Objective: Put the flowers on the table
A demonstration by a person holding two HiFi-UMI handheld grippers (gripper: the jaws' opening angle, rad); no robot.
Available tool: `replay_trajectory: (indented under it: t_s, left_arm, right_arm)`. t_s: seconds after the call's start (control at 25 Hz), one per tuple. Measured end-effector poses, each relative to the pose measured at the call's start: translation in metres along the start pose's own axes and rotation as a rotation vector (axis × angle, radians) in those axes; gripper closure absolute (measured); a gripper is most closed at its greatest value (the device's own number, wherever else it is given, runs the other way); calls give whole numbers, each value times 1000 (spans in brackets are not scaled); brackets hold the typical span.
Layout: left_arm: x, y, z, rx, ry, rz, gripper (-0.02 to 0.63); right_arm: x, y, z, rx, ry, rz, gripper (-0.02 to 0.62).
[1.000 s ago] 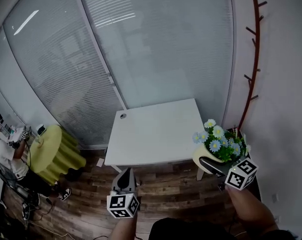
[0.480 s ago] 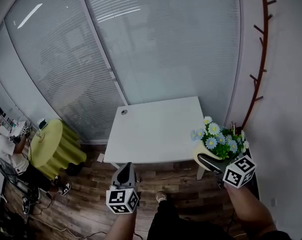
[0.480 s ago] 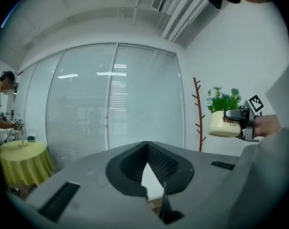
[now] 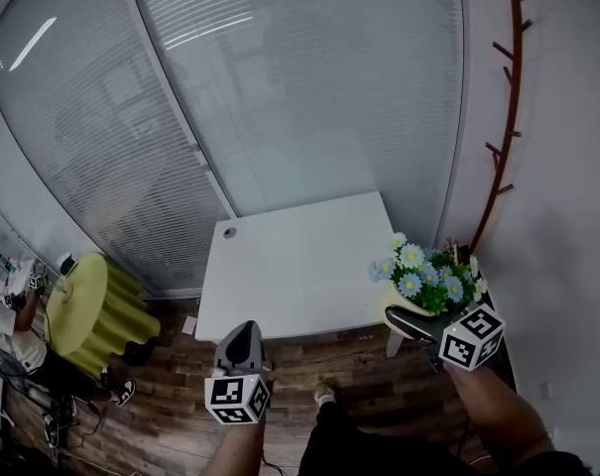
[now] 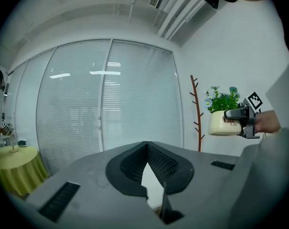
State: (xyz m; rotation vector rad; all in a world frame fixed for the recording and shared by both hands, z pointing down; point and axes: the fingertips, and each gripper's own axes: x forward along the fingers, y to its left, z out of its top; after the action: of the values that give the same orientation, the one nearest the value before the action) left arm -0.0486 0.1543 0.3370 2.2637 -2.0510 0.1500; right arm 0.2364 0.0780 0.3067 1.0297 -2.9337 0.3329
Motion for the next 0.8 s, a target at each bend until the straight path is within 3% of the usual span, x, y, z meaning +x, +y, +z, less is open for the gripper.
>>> replay_trajectory:
  t_s: [0.8]
  left_arm:
    - [123, 84, -23, -55, 36, -81, 606]
  right_arm:
    - [130, -39, 0, 17, 24, -78, 54]
